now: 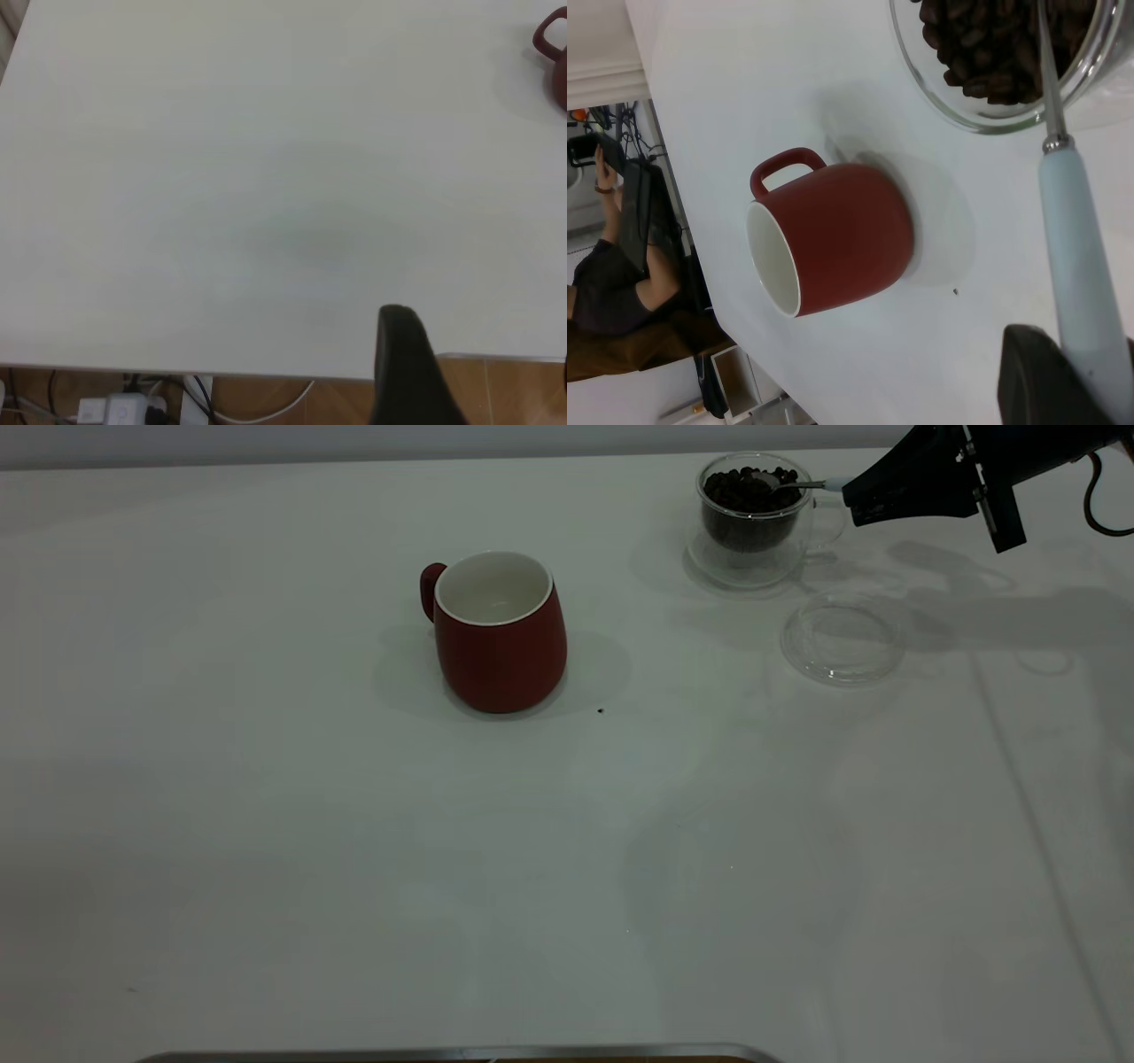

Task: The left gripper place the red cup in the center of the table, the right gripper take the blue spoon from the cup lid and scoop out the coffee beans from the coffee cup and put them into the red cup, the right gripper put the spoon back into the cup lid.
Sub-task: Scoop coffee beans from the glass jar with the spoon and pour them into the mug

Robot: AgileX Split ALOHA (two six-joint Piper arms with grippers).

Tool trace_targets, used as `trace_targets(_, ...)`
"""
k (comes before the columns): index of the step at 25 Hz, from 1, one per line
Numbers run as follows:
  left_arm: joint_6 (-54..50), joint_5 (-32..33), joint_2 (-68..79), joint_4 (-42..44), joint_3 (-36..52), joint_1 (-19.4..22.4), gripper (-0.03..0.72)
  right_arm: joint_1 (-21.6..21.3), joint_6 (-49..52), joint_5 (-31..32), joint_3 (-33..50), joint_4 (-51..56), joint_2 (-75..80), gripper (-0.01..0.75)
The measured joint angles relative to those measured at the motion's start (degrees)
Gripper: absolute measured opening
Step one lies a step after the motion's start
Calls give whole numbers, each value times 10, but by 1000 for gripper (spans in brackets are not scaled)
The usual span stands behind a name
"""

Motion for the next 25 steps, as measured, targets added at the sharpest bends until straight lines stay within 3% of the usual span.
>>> trace_targets(25,-1,0,0,0,0,0,482,-1,7,0,0,-1,-19,95)
